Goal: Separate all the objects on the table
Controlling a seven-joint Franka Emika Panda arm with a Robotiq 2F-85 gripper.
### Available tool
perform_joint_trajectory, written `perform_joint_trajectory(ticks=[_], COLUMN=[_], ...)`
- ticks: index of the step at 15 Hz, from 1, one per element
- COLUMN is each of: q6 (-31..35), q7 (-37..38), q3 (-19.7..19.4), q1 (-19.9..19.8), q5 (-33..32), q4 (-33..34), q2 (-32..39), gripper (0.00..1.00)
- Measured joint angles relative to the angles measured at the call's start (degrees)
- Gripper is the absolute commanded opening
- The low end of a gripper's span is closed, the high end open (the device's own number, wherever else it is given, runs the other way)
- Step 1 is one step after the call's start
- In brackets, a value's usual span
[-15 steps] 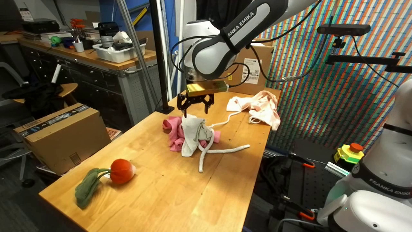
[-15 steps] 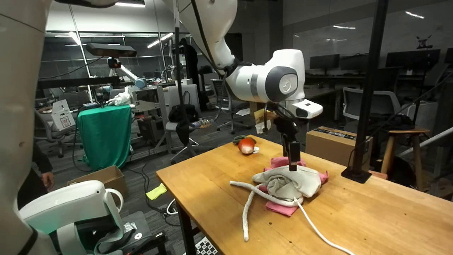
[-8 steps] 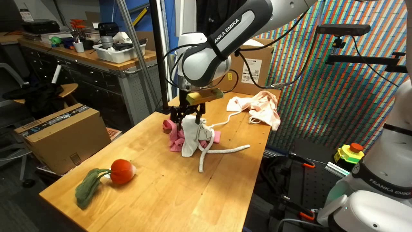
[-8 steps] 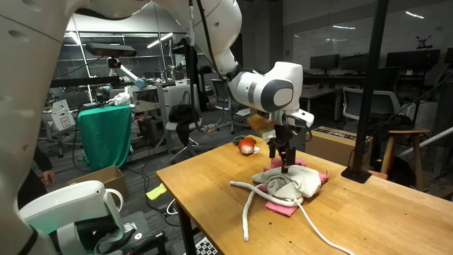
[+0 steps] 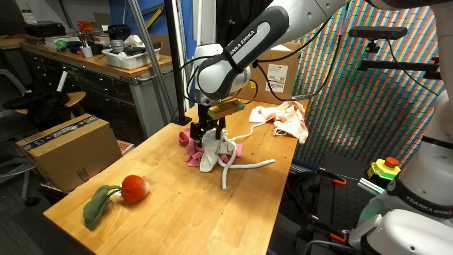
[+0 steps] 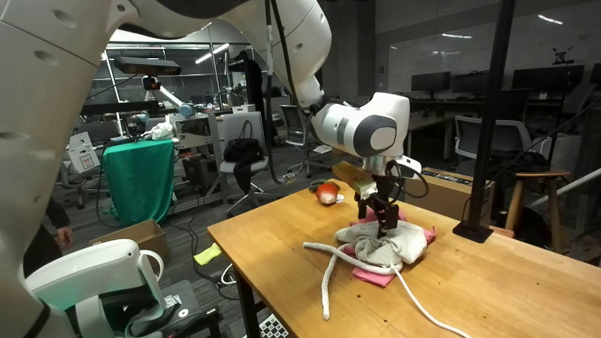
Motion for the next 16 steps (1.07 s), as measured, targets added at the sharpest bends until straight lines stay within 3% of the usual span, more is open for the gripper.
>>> perform_joint_trajectory(ticks=[1, 2, 3, 4, 12, 16], q6=[-0.4, -0.9, -1.3, -1.6, -3.5, -4.4], q7=[-0.3, -0.6, -0.8, -1.0, -1.8, -1.8], q3=[-0.1, -0.1, -0.2, -0.2, -1.2, -1.5], q1=[0.0, 0.0, 0.0, 0.0, 0.2, 0.3], q5=[0.0, 0.0, 0.0, 0.0, -1.2, -2.0], q4=[0.2, 0.5, 0.7, 0.9, 1.3, 1.8], q2=[0.0, 0.0, 0.0, 0.0, 0.4, 1.1], gripper=[0.97, 0.80, 0.73, 0.72, 0.10, 0.04])
